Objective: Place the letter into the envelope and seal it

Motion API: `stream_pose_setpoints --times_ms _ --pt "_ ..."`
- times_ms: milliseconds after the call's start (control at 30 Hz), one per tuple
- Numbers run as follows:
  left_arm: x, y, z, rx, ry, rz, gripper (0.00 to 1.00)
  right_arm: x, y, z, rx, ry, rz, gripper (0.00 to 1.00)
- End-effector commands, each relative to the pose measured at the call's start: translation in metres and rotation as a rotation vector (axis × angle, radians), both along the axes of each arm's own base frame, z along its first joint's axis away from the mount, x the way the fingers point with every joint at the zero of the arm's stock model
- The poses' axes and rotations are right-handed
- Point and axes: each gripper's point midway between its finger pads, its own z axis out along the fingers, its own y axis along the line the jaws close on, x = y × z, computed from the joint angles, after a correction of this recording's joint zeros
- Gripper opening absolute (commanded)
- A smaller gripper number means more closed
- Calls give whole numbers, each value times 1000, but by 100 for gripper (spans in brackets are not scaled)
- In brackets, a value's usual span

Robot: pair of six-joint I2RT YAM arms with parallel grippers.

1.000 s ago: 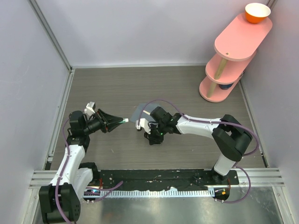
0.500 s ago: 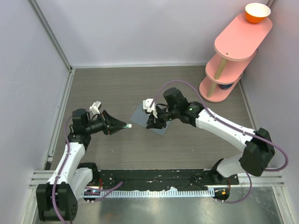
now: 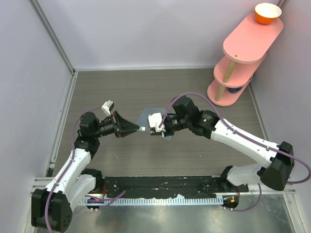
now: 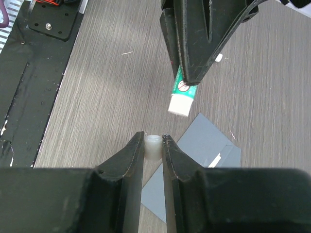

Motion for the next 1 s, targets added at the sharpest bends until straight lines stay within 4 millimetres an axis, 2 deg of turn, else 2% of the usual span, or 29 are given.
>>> stream_pose_setpoints --times_ms 0,233,967 --pt "-5 -9 20 -33 -74 -5 0 2 3 26 63 -82 -1 16" --pt "-10 -15 24 -55 -75 -19 0 2 5 26 66 -83 -6 16" --pt "-17 -27 20 -45 -62 -34 0 5 15 27 75 -29 -36 17"
